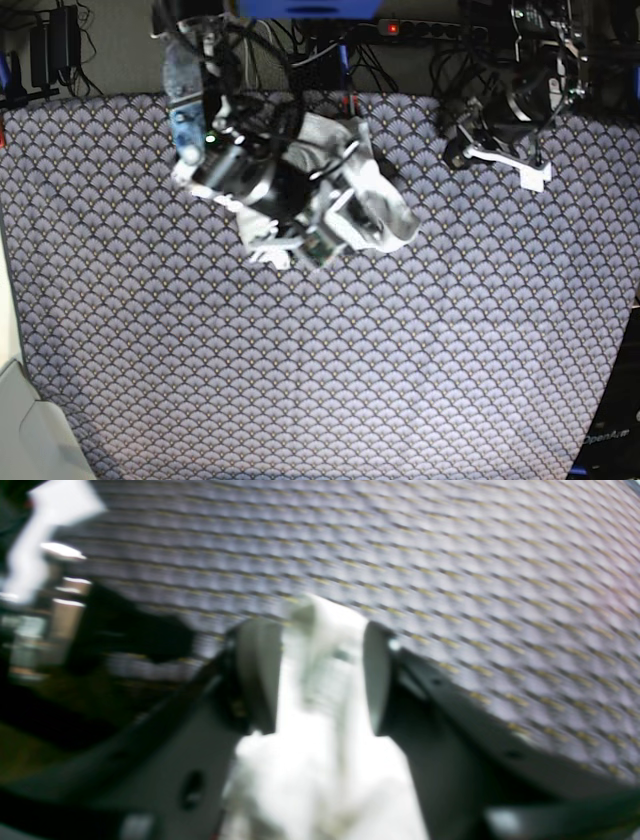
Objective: Fold the T-shirt properly
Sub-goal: 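Release the bundle and lift the right gripper away from it, then grasp the bundle's loose edge with the left gripper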
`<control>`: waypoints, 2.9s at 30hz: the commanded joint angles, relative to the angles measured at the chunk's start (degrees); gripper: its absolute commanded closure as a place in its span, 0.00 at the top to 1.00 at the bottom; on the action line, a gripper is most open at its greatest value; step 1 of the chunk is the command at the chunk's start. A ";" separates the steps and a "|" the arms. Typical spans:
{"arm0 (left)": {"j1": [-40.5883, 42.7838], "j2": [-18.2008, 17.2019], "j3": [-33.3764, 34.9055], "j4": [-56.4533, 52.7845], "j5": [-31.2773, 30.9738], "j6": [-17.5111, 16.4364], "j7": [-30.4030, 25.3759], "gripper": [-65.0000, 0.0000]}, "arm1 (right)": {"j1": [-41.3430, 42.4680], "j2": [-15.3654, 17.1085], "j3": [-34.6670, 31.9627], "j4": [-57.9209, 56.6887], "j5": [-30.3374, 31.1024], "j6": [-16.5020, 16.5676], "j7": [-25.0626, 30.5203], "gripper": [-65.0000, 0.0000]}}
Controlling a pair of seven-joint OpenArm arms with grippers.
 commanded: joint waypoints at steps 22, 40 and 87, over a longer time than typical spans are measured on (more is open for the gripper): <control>-0.98 -0.06 -0.06 1.13 -1.29 -0.46 -0.18 0.00 | -1.22 2.84 2.42 -9.18 1.08 0.19 1.39 0.00; -0.54 -0.41 -0.14 5.79 -1.38 -0.46 -0.18 0.00 | 4.85 2.93 -10.77 -26.59 1.08 0.19 4.99 0.00; -3.97 1.79 6.19 6.15 -1.38 -0.54 -0.10 0.41 | 1.16 14.27 4.35 -15.86 0.90 0.19 5.87 0.00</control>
